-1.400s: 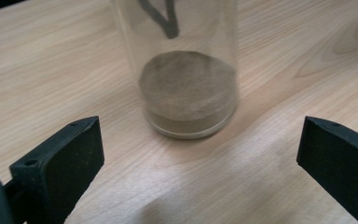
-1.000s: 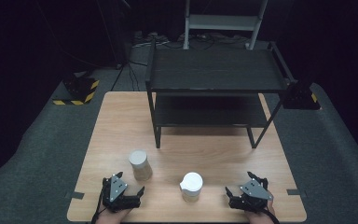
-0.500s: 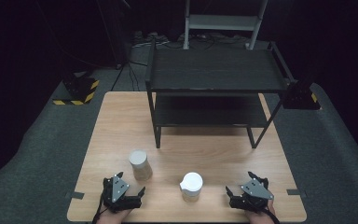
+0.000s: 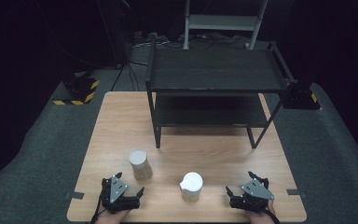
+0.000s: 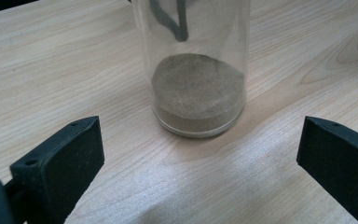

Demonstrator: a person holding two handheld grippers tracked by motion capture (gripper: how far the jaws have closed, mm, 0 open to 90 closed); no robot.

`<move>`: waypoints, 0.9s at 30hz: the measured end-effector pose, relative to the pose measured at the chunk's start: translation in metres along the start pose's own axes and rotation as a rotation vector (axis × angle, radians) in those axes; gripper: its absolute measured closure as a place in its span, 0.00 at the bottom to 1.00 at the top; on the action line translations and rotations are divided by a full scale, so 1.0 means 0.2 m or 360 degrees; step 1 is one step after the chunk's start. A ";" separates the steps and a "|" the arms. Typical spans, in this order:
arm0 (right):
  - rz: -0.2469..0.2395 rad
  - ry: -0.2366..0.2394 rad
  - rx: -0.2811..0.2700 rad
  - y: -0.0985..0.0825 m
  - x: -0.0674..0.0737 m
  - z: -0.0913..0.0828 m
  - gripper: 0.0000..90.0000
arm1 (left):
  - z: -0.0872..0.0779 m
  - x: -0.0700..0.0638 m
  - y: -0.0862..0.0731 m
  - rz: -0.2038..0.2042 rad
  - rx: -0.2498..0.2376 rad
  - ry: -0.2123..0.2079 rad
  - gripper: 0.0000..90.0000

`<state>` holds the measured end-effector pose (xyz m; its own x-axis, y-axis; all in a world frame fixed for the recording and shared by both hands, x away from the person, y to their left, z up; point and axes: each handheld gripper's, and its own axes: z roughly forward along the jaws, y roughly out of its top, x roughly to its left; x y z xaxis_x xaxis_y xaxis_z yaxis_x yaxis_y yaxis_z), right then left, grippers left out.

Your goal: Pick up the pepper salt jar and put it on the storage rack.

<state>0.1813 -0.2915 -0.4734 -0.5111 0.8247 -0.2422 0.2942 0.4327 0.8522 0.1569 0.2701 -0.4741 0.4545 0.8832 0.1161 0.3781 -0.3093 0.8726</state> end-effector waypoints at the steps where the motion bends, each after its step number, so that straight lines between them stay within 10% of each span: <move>1: 0.0003 0.0000 0.0002 0.00 0.00 0.00 0.00 | -0.01 0.00 0.00 -0.0005 -0.0014 0.0001 0.01; 27: 0.0008 -0.0003 -0.0001 0.00 0.00 0.00 0.00 | -0.13 0.00 0.01 -0.0003 -0.0224 0.0024 0.01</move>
<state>0.1811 -0.2916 -0.4735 -0.5084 0.8273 -0.2390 0.2964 0.4287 0.8535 0.1371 0.2790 -0.4612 0.4413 0.8892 0.1208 0.2616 -0.2563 0.9305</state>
